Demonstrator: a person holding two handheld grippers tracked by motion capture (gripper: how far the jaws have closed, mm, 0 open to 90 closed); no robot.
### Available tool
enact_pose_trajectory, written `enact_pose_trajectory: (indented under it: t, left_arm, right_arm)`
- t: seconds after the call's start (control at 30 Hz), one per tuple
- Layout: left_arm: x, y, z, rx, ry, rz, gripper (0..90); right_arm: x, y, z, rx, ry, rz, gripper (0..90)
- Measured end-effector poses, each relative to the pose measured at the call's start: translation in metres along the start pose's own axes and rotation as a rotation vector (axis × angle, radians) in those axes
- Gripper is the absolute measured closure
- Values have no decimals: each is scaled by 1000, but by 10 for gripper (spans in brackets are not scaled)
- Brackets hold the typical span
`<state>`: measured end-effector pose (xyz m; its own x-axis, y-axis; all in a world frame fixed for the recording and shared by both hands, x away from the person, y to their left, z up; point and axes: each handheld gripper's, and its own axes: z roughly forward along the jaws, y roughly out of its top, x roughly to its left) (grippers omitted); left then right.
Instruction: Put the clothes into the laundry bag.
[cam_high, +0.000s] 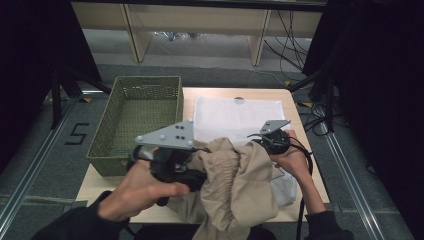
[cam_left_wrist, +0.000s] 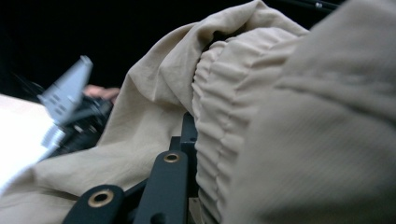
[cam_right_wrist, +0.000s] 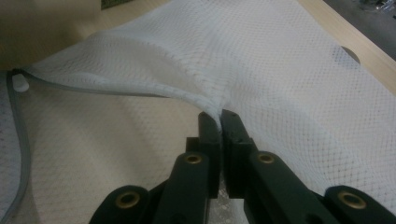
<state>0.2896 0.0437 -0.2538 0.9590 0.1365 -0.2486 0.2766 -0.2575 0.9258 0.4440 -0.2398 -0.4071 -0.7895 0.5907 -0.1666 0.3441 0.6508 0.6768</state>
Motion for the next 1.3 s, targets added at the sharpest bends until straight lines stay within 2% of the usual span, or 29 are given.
enact_pose_trajectory:
  t: [0.03,0.07,0.1,0.2,0.23,0.3,0.43,0.47,0.5,0.53,0.6,0.67,0.7,0.73,0.77,0.8,0.87,0.93,0.97,1.0,1.03,1.1,1.2,1.23,1.27,1.3]
  left_arm:
    - [4,-4,6,8,-8,-7,769]
    - [11,-11,17,24,-5,-37,769]
    - [18,-16,25,41,-6,-34,768]
    - [38,-32,43,66,-5,-95,767]
    - [46,-39,51,81,10,-123,766]
    - [61,-48,61,104,30,-130,764]
    - [90,-68,77,136,80,-170,756]
    - [96,-73,82,163,110,-172,753]
    - [103,-80,87,175,138,-167,750]
    - [111,-87,92,194,150,-157,747]
    - [126,-104,104,235,202,-178,745]
    - [141,-123,116,266,235,-197,745]
    - [146,-131,121,274,236,-219,745]
    - [150,-137,126,294,240,-214,745]
    - [151,-140,130,306,266,-212,744]
    - [151,-141,133,319,287,-190,743]
    - [150,-137,132,317,302,-188,743]
    - [148,-129,127,322,375,-161,744]
    - [148,-125,124,333,411,-132,744]
    - [148,-119,119,329,458,-110,745]
    - [149,-114,114,319,477,-111,745]
    - [153,-106,103,298,524,-106,744]
    - [159,-103,96,284,575,-118,740]
    - [161,-106,98,287,587,-117,731]
    - [162,-111,104,291,596,-116,720]
    - [163,-120,113,311,601,-117,706]
  right_arm:
    - [-2,0,-2,7,5,-13,890]
    - [-1,-1,-1,-7,-2,-6,890]
    - [-2,-1,-2,-11,-7,-21,890]
    - [-4,-1,-2,-20,2,-16,890]
    - [-2,-1,-4,-10,-3,11,890]
    - [-3,-1,-4,-20,-4,-7,890]
    - [-2,0,-7,-26,-4,1,890]
    - [-3,0,-8,-25,-1,4,890]
    - [-4,1,-8,-32,-1,-14,890]
    - [-4,3,-10,-25,7,-26,890]
    - [-1,4,-11,-32,0,-17,892]
    - [1,6,-12,-33,-11,-20,892]
    - [1,7,-13,-33,1,-27,892]
    - [2,8,-15,-23,6,-24,892]
    - [2,8,-15,-25,6,-38,892]
    - [5,8,-15,-29,-2,-29,892]
    - [7,11,-15,-29,1,-43,892]
    - [9,12,-15,-17,13,-52,893]
    - [10,13,-15,-28,-1,-53,893]
    - [11,13,-15,-28,10,-59,893]
    - [12,15,-16,-38,4,-72,893]
    - [15,19,-20,-40,9,-67,893]
    - [20,25,-27,-60,8,-75,893]
    - [20,27,-28,-74,3,-98,893]
    - [22,28,-29,-68,4,-84,893]
    - [22,28,-28,-66,3,-98,893]
